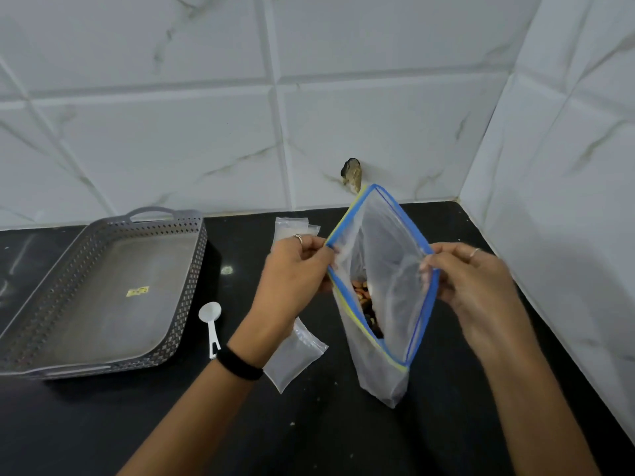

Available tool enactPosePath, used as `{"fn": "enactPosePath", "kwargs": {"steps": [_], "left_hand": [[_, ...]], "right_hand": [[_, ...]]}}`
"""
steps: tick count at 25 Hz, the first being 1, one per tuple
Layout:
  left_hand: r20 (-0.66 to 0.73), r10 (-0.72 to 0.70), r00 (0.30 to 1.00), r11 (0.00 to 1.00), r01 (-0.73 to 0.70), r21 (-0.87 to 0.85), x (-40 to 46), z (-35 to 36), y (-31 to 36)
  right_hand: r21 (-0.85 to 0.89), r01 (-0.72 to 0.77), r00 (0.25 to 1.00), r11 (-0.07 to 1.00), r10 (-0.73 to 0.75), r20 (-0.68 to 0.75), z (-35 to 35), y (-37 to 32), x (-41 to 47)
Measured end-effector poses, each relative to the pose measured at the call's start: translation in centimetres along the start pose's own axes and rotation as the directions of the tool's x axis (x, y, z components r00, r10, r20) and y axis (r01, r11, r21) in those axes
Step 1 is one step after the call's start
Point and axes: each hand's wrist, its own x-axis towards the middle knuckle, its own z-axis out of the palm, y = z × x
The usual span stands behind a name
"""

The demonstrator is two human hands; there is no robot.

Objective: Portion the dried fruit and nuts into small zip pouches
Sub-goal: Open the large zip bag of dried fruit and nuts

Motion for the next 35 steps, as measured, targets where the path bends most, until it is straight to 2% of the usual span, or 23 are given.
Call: {"fn": "enactPosePath", "kwargs": {"steps": [2,4,10,13,15,17,19,21,23,25,27,29,31,34,35], "left_hand": [[-0.074,0.089,0.993,0.995,-0.086,0.05,-0.1,-1.3,0.2],[-0.101,0.104,0.989,0.994,-0.102,0.034,0.0,-2.2,0.4],[-0.022,-0.088,0.996,0.988,0.085,-0.13,-1.2,-2.9,-0.1],[0.119,-0.255,0.959,0.874,0.282,-0.397,-1.4,-3.7,-0.4],[0.268,-0.354,0.896,0.711,0.444,-0.545,-1.5,-4.2,-1.0],[0.393,-0.425,0.816,0.511,0.574,-0.64,-1.3,-4.5,-2.0],[0.455,-0.481,0.749,0.363,0.643,-0.675,-1.1,-4.6,-2.9],[0.478,-0.519,0.709,0.275,0.668,-0.691,-0.8,-4.4,-4.1],[0.519,-0.543,0.66,0.219,0.708,-0.672,-0.5,-3.9,-5.4],[0.572,-0.55,0.608,0.181,0.756,-0.629,-0.3,-3.5,-6.1],[0.616,-0.502,0.607,0.216,0.778,-0.591,-0.3,-3.7,-5.5],[0.651,-0.409,0.639,0.335,0.769,-0.545,0.1,-4.1,-5.2],[0.718,-0.326,0.615,0.412,0.776,-0.478,1.0,-4.2,-5.7],[0.716,-0.368,0.594,0.534,0.765,-0.36,1.7,-3.3,-6.2],[0.705,-0.381,0.598,0.536,0.764,-0.358,1.6,-3.0,-6.3]], "right_hand": [[-0.028,0.063,0.995,0.998,-0.065,-0.077,-1.3,-1.3,-0.3],[-0.074,0.095,0.984,0.993,-0.105,-0.144,-2.2,-2.4,-0.5],[-0.278,0.068,0.983,0.958,-0.113,-0.147,-1.5,-3.0,-2.4],[-0.309,-0.042,0.994,0.95,0.01,-0.106,-1.2,-2.7,-3.0],[-0.199,-0.111,0.99,0.974,0.091,-0.109,-0.8,-2.0,-3.7],[0.08,-0.195,0.973,0.978,0.203,-0.112,-0.1,-0.6,-4.4],[0.43,-0.262,0.952,0.864,0.306,-0.034,0.6,1.1,-4.8],[0.681,-0.304,0.926,0.666,0.373,0.049,1.3,2.6,-5.2],[0.806,-0.281,0.908,0.521,0.417,0.047,1.9,3.9,-5.4],[0.823,-0.277,0.888,0.496,0.459,0.023,2.2,4.7,-5.8],[0.769,-0.311,0.877,0.559,0.48,0.007,1.9,5.0,-6.1],[0.671,-0.381,0.872,0.637,0.488,0.033,1.4,4.8,-6.5],[0.545,-0.459,0.861,0.702,0.503,0.076,1.4,4.7,-7.1],[0.363,-0.561,0.809,0.744,0.586,0.048,1.0,5.4,-6.9],[0.322,-0.576,0.799,0.752,0.6,0.029,0.8,5.3,-6.8]]}}
